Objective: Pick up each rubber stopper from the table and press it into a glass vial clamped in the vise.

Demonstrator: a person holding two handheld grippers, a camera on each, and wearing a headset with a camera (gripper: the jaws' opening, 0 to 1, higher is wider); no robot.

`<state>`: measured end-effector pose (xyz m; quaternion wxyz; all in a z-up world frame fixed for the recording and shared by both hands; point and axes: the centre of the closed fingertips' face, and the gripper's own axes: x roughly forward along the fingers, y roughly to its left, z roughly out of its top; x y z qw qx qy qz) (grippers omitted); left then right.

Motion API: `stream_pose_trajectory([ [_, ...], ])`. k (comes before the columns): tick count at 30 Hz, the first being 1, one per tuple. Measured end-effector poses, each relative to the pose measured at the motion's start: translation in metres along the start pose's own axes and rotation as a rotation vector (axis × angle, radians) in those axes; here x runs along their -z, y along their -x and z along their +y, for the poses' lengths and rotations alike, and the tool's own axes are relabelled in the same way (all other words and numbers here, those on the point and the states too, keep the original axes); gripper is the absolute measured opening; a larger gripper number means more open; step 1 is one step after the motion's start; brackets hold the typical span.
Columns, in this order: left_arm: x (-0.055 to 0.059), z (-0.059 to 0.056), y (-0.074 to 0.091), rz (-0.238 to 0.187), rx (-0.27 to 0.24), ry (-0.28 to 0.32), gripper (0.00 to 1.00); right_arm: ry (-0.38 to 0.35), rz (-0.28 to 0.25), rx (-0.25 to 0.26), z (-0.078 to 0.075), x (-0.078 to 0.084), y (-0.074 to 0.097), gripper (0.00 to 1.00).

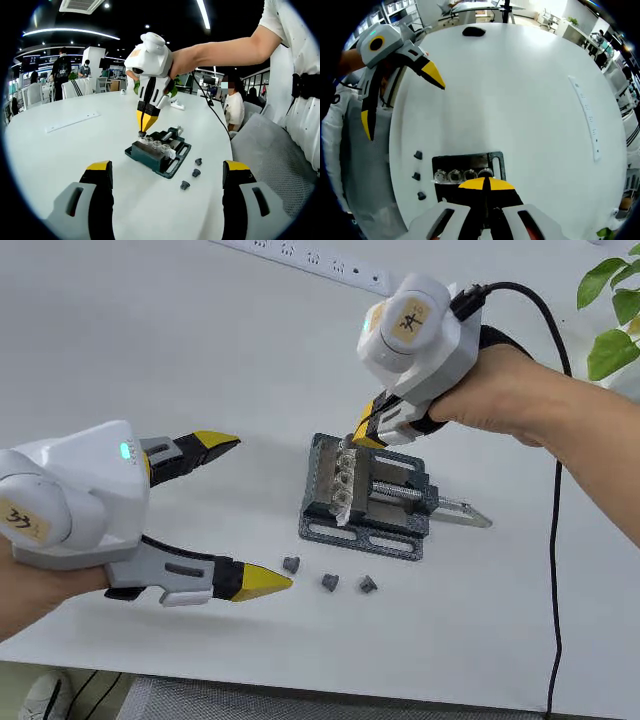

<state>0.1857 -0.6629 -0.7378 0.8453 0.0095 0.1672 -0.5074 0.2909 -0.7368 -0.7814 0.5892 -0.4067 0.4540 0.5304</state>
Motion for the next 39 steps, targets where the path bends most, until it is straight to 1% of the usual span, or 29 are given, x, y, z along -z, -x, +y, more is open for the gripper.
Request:
stream_pose_trajectory([
  [4,-0.002,-0.001,0.003,0.005,-0.008,-0.008,0.90,-0.001,-0.002,0.024,-0.001,0.006,0.002,0.00],
  [6,-0.003,-0.001,0.003,0.008,-0.011,-0.009,0.90,-0.017,-0.022,0.037,-0.002,0.006,0.006,0.00],
  [9,-0.004,-0.004,0.003,0.012,-0.009,-0.016,0.90,-0.027,-0.039,0.050,-0.002,0.009,0.013,0.00],
  [10,-0.005,-0.004,0.003,0.011,-0.009,-0.017,0.90,-0.035,-0.048,0.054,-0.002,0.012,0.014,0.01],
  [11,-0.006,-0.005,0.002,0.012,-0.008,-0.022,0.90,-0.049,-0.064,0.063,-0.003,0.014,0.017,0.02],
  [12,-0.007,-0.006,0.002,0.014,-0.007,-0.024,0.90,-0.056,-0.075,0.065,-0.004,0.011,0.019,0.03],
  [15,-0.009,-0.007,0.002,0.018,-0.006,-0.031,0.90,-0.091,-0.119,0.077,-0.001,0.013,0.027,0.04],
  [17,-0.010,-0.008,0.002,0.020,-0.006,-0.036,0.90,-0.105,-0.137,0.082,-0.003,0.015,0.031,0.05],
  [19,-0.012,-0.008,0.003,0.022,-0.007,-0.041,0.90,-0.116,-0.156,0.096,0.000,0.018,0.037,0.06],
  [25,-0.014,-0.011,0.006,0.036,-0.007,-0.058,0.91,-0.164,-0.223,0.128,0.003,0.020,0.050,0.10],
  [28,-0.016,-0.012,0.008,0.041,-0.009,-0.065,0.91,-0.182,-0.263,0.143,0.009,0.023,0.059,0.12],
  [32,-0.017,-0.016,0.009,0.048,-0.007,-0.073,0.91,-0.207,-0.296,0.161,0.015,0.030,0.066,0.16],
  [35,-0.017,-0.019,0.009,0.055,-0.003,-0.080,0.91,-0.230,-0.333,0.169,0.025,0.033,0.072,0.18],
  [36,-0.018,-0.021,0.009,0.056,0.000,-0.081,0.91,-0.240,-0.349,0.175,0.026,0.036,0.073,0.19],
  [39,-0.017,-0.023,0.010,0.063,0.005,-0.086,0.92,-0.264,-0.368,0.182,0.035,0.044,0.076,0.24],
])
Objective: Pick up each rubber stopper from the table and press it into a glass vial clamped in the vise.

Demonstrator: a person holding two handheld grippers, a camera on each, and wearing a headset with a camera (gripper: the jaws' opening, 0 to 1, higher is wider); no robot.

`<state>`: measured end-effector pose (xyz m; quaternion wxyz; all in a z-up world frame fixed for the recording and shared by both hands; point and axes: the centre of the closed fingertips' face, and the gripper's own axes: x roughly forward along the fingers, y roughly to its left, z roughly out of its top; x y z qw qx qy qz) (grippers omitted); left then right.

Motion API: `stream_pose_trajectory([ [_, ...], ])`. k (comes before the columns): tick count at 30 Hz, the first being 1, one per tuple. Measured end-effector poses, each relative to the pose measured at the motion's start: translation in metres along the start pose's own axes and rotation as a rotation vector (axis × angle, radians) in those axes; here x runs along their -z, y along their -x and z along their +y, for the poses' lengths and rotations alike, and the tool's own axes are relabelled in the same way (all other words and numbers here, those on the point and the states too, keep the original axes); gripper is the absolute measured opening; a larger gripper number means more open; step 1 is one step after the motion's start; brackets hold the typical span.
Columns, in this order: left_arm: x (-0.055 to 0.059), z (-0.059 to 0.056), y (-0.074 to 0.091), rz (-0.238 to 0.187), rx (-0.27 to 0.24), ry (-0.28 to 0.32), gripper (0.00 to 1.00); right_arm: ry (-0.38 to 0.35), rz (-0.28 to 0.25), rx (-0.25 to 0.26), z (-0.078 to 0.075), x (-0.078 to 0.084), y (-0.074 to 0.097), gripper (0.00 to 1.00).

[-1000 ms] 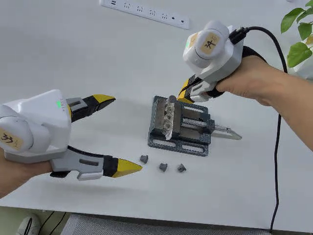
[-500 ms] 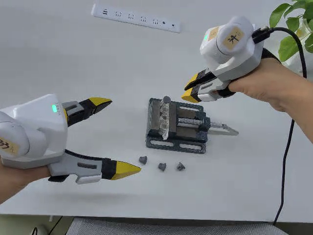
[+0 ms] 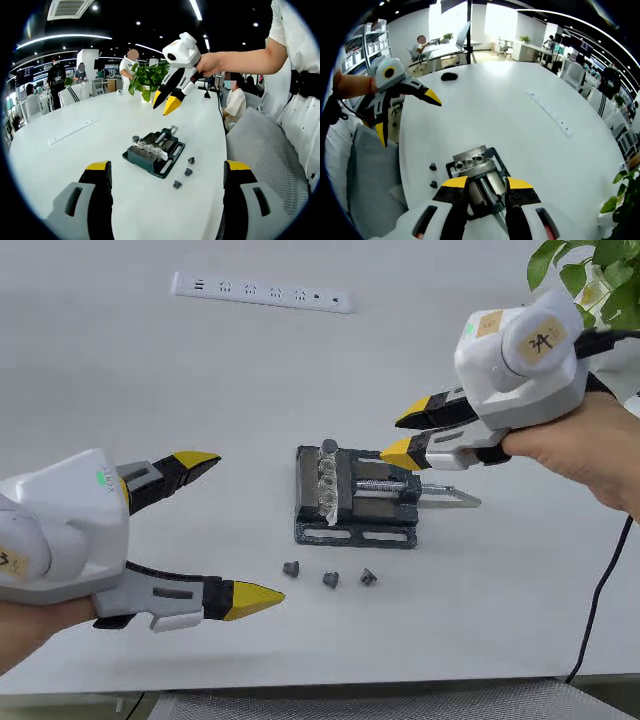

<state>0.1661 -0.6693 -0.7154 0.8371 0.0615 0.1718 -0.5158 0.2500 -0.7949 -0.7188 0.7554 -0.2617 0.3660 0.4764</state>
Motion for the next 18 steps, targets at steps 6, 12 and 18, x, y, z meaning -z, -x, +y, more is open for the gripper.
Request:
stream_pose_trajectory([
  [6,-0.001,-0.004,0.000,0.010,0.007,-0.009,0.92,-0.045,-0.033,0.013,0.013,0.018,0.010,0.30],
  [12,-0.002,-0.007,0.000,0.018,0.011,-0.018,0.93,-0.070,-0.072,0.012,0.025,0.033,0.015,0.37],
  [18,0.001,-0.012,-0.001,0.036,0.020,-0.025,0.94,-0.089,-0.112,-0.003,0.038,0.043,0.019,0.42],
])
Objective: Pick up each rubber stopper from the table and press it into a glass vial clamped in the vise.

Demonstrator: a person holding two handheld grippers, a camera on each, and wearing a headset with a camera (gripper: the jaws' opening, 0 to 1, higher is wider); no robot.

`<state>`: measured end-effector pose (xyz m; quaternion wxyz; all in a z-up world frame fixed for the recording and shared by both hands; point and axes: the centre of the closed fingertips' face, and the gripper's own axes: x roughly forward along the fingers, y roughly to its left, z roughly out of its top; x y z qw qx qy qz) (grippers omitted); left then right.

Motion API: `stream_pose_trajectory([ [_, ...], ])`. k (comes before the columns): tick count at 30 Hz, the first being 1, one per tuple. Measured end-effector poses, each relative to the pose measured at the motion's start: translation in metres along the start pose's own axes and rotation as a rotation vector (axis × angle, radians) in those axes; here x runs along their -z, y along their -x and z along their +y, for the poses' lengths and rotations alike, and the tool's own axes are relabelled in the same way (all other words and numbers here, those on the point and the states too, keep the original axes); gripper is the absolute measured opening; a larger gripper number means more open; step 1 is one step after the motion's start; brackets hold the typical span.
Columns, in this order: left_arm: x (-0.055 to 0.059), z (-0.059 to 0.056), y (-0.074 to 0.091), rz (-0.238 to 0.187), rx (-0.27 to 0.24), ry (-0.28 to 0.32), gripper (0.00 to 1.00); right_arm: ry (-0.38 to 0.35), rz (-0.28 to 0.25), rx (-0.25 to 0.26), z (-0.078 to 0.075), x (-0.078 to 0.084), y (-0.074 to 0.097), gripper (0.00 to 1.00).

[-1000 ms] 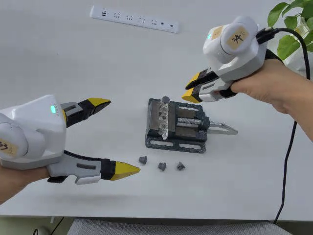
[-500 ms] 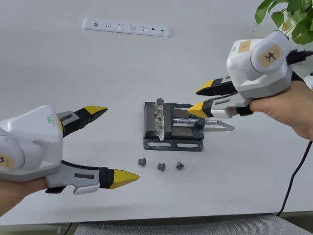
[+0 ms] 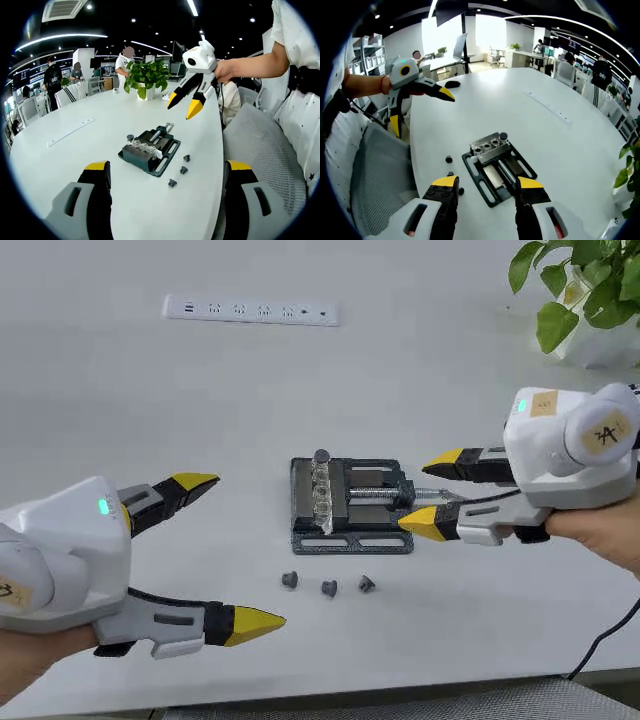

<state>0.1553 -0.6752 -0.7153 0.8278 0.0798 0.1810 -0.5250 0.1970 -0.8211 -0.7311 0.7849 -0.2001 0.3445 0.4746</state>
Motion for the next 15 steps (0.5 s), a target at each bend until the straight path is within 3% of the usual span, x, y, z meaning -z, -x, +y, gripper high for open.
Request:
stream_pose_trajectory([
  [10,-0.001,-0.006,0.000,0.007,0.003,0.005,0.94,-0.007,-0.052,-0.044,0.031,0.019,0.001,0.47],
  [15,-0.002,-0.006,0.000,0.008,0.002,0.005,0.94,0.013,-0.042,-0.066,0.045,0.033,-0.005,0.48],
])
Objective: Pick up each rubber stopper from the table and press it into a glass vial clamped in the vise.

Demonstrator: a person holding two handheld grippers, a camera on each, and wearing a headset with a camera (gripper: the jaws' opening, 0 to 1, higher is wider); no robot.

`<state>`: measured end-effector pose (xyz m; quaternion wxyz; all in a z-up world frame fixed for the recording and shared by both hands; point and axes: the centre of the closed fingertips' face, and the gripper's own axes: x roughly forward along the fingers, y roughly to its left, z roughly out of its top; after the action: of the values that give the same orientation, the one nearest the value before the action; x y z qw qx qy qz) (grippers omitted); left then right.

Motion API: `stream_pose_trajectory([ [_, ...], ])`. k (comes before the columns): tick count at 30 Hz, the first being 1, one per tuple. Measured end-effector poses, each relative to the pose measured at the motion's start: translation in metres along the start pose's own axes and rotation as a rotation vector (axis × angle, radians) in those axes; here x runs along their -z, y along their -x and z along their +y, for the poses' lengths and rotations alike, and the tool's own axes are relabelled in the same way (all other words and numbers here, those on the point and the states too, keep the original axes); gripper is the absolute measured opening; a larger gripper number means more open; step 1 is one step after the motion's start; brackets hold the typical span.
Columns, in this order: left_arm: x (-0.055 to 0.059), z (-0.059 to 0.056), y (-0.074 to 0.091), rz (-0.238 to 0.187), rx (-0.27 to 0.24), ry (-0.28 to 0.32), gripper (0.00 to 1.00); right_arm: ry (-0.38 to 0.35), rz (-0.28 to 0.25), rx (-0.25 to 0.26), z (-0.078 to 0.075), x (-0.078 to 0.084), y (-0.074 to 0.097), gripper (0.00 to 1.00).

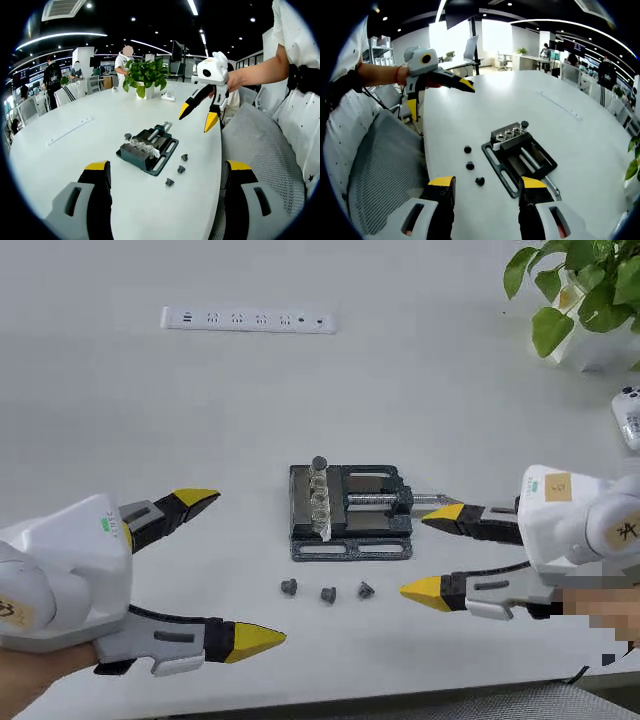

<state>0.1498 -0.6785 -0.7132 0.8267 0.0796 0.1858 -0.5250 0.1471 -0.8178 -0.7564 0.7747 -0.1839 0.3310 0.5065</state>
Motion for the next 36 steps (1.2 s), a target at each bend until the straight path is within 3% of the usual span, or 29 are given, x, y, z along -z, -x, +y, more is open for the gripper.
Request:
stream_pose_trajectory([
  [9,0.001,-0.001,0.000,0.007,0.005,0.004,0.93,0.014,0.010,-0.019,0.010,0.021,-0.014,0.43],
  [13,0.002,-0.002,-0.001,0.012,0.008,0.006,0.93,0.027,0.011,-0.023,0.012,0.025,-0.020,0.39],
  [19,0.001,-0.003,-0.001,0.012,0.007,0.009,0.93,0.057,0.028,-0.026,0.011,0.030,-0.032,0.26],
  [29,0.004,0.001,-0.003,0.009,0.009,0.017,0.92,0.113,0.073,-0.030,0.011,0.039,-0.056,0.15],
  [36,0.006,0.003,-0.004,0.005,0.009,0.023,0.92,0.130,0.086,-0.033,0.010,0.040,-0.062,0.09],
])
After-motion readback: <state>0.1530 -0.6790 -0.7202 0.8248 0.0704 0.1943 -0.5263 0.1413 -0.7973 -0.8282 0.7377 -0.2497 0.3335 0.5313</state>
